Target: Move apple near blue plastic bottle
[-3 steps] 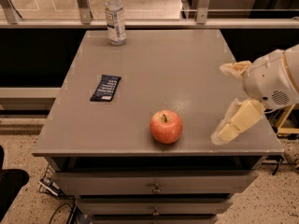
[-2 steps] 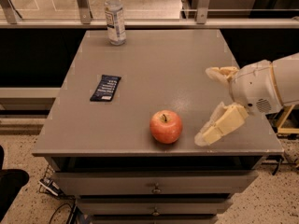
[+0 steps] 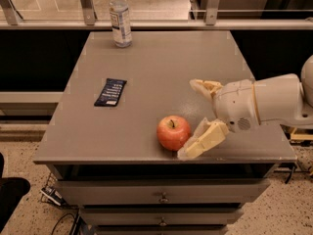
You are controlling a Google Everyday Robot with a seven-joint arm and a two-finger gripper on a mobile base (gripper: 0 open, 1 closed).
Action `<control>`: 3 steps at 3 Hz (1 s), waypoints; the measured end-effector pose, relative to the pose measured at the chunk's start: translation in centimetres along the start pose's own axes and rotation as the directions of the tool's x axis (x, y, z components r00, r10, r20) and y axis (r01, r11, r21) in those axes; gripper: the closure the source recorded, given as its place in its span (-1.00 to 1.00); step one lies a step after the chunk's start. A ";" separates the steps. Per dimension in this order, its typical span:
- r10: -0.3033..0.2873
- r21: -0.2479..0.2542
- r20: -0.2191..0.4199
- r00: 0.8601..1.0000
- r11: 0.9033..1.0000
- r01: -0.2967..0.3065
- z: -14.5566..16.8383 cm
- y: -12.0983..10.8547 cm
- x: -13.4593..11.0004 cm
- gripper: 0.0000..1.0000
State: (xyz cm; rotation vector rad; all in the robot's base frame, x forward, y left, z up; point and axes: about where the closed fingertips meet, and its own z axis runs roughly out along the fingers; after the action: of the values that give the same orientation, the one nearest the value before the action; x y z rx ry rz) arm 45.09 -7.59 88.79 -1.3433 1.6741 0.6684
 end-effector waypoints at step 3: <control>-0.032 -0.039 0.004 0.999 0.999 0.032 4.2 1.0 1.9 -0.63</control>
Offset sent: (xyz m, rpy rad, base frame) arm 0.0024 0.0372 -0.0489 0.0052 -0.0155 0.0673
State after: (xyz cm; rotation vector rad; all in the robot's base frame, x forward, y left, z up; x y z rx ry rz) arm 45.22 -4.83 84.99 -1.3928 1.6407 0.6878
